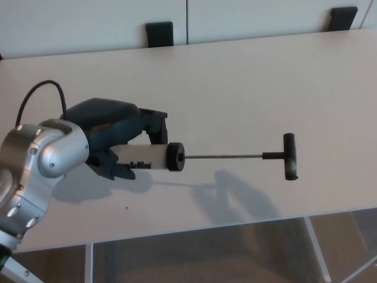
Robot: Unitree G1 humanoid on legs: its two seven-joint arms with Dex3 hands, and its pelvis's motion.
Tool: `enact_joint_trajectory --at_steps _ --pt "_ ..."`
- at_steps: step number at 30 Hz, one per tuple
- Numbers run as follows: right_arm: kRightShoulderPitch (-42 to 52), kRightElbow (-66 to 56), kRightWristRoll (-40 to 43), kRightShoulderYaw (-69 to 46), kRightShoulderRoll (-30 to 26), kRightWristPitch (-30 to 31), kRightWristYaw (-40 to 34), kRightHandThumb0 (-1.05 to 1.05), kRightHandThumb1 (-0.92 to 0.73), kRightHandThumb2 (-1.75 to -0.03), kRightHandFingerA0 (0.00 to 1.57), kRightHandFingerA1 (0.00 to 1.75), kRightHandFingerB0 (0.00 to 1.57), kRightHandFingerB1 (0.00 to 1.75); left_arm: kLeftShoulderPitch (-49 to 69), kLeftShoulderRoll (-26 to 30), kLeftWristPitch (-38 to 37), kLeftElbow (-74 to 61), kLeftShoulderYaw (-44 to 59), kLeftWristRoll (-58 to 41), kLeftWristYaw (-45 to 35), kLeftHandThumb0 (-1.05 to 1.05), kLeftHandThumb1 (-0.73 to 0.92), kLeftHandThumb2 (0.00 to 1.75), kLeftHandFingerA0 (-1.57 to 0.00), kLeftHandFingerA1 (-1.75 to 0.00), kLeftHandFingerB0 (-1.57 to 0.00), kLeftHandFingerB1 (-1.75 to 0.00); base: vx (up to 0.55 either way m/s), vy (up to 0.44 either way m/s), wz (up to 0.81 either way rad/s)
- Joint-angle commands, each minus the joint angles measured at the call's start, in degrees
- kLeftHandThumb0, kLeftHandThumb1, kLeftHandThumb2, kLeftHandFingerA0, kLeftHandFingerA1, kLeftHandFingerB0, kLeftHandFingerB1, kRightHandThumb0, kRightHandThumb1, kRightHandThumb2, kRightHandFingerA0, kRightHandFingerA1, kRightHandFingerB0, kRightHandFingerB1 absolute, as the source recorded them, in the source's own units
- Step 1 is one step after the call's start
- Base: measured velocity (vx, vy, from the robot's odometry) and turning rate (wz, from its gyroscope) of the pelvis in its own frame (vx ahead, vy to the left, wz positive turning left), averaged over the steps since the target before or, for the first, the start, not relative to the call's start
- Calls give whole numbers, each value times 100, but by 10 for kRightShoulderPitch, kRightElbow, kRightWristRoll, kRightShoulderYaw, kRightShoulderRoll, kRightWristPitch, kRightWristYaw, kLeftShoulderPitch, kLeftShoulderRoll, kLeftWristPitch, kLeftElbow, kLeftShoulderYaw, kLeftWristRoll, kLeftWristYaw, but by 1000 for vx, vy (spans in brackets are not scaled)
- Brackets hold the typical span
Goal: The robot walks towards a desk on which an air pump is kept in the middle. It lifts it up and holds it with its left hand and uses its right hand to compress it by pushing its handle inwards.
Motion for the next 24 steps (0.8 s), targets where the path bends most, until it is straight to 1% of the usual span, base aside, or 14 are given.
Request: enact_joint_trajectory --at_steps 1,2,3,4,5,7,8,10,11,13,15,16,18,24 --pt "-22 92 -39 41 4 51 -4 -80 -68 -102 11 49 7 45 -11 7 12 -11 19 -37 -40 -3 89 49 -56 -172 -44 -146 0 0 0" --pt "-25 101 -40 44 3 51 -4 -80 -68 -102 11 49 7 45 -12 7 12 -12 19 -36 -41 -3 89 49 -56 -172 -44 -146 0 0 0" --pt "-32 124 -46 54 2 49 0 -83 -90 -69 15 36 11 27 -13 6 12 -12 20 -37 -42 -4 81 54 -59 -165 -49 -140 0 0 0" --pt "-37 139 -50 61 0 48 2 -83 -90 -69 15 36 11 27 -13 5 12 -12 20 -37 -43 -4 81 54 -59 -165 -49 -140 0 0 0" --pt "-46 160 -52 71 -2 49 10 -85 -74 -113 3 46 0 34 -13 4 13 -11 20 -37 -44 -5 81 53 -58 -165 -47 -141 0 0 0" --pt "-55 181 -51 82 -4 49 17 -85 -74 -113 3 46 0 34 -14 4 14 -11 20 -36 -45 -5 81 53 -58 -165 -47 -141 0 0 0" --pt "-62 195 -47 89 -5 53 22 -85 -73 -113 7 43 7 33 -13 3 13 -10 21 -35 -43 -5 81 53 -57 -165 -47 -140 0 0 0" --pt "-71 212 -42 96 -5 56 27 -85 -73 -113 7 43 7 33 -11 2 10 -9 21 -35 -41 -5 81 53 -57 -165 -47 -140 0 0 0" --pt "-76 223 -34 104 -4 68 33 -91 -78 -118 10 26 10 17 -11 0 10 -7 21 -36 -41 -19 79 63 -74 -152 -56 -131 0 0 0" --pt "-83 238 -20 114 1 88 39 -91 -79 -118 10 21 10 17 -10 -3 14 -6 20 -35 -41 -24 79 66 -73 -149 -57 -129 0 0 0" --pt "-85 243 -16 118 4 95 41 -91 -79 -118 10 21 10 17 -9 -4 16 -7 20 -34 -41 -24 79 66 -73 -149 -57 -129 0 0 0" --pt "-87 253 -6 126 9 103 47 -90 -79 -119 10 25 12 19 -8 -3 16 -8 18 -32 -42 -22 81 64 -73 -152 -54 -131 0 0 0" --pt "-91 266 6 135 18 115 52 -92 -78 -119 9 18 10 12 -8 -4 16 -8 18 -32 -44 -19 82 61 -73 -155 -54 -133 0 0 0" --pt "-92 272 27 138 35 126 58 -92 -79 -118 9 20 9 14 -6 -4 21 -10 21 -33 -46 -18 81 61 -75 -155 -54 -133 0 0 0"
